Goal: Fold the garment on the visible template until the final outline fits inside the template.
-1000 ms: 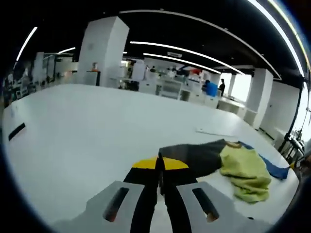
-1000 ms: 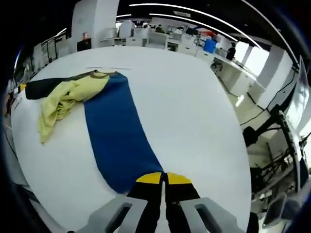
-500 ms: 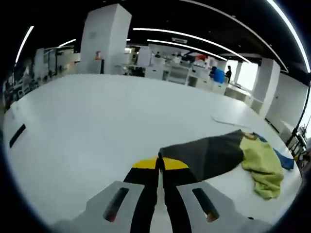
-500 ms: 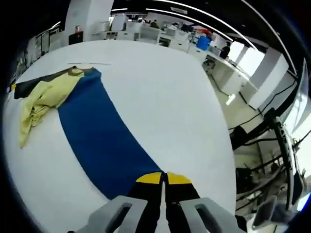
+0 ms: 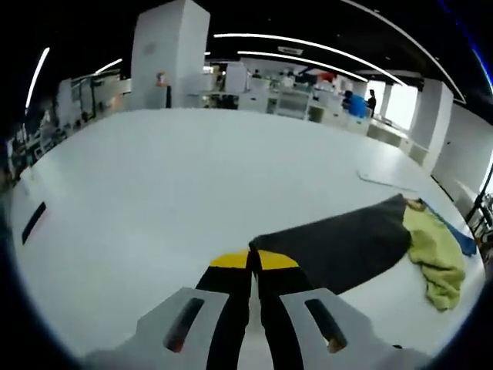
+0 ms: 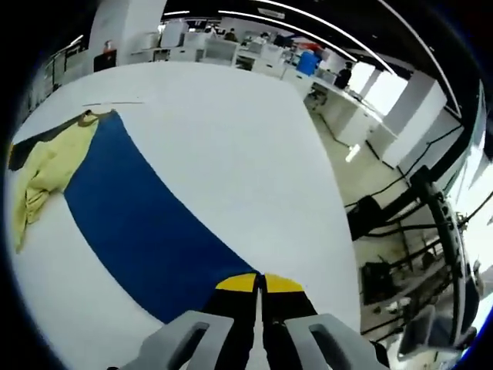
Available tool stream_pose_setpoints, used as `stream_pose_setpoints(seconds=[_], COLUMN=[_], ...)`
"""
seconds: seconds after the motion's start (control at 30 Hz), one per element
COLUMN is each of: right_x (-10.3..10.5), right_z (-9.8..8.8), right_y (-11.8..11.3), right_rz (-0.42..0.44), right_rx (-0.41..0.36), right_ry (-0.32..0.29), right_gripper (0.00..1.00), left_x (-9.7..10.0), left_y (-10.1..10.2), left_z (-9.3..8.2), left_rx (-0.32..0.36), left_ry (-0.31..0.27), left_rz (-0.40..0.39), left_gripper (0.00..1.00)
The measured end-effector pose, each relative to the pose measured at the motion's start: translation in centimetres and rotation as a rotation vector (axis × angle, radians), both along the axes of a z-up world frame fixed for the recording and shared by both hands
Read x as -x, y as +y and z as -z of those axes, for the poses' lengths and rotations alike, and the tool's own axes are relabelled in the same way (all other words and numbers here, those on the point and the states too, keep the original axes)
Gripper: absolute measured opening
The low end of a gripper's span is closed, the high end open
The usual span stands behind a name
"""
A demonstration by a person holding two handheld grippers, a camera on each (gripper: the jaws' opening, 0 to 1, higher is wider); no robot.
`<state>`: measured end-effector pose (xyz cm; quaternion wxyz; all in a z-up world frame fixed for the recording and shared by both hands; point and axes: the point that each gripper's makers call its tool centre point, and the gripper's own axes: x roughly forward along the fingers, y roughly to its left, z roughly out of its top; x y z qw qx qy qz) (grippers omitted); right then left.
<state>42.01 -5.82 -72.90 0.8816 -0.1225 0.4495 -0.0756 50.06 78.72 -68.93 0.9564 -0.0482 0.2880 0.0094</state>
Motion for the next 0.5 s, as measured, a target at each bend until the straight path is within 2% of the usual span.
stream_pose_setpoints(seconds=[0.13,0.2,0.33,0.4,0.5], right_x=[-0.4,-0.6,-0.6,-0.5,-0.7], right_z=[0.1,0.1,0.2,0.2,0.2], right_y=[-0.4,-0.5,-0.7,-0.8,-0.3], right_rz=[0.005,0.006,0.004,0.015,0.051], right_rx=[0.006,0.005,0.014,0.017,-0.06], right_ry=[0.002,-0.007,0.005,0.008,-0.03], right_gripper=[0.0,0.0,0.0,0.0,0.01], left_x=[0.1,0.1,0.2,0.2,0.4], left_y=[0.9,1.2,1.0,1.5,2.0], left_z=[0.3,0.5,0.5,0.2,-0.7], left_rx=[0.0,-0.048,-0.046,-0.068,-0.067], left_ry=[0.012,0.031,0.033,0.028,-0.002], left_rz=[-0.039,-0.022,-0.017,-0.027,-0.05], left_gripper=[0.0,0.0,0.01,0.08,0.22])
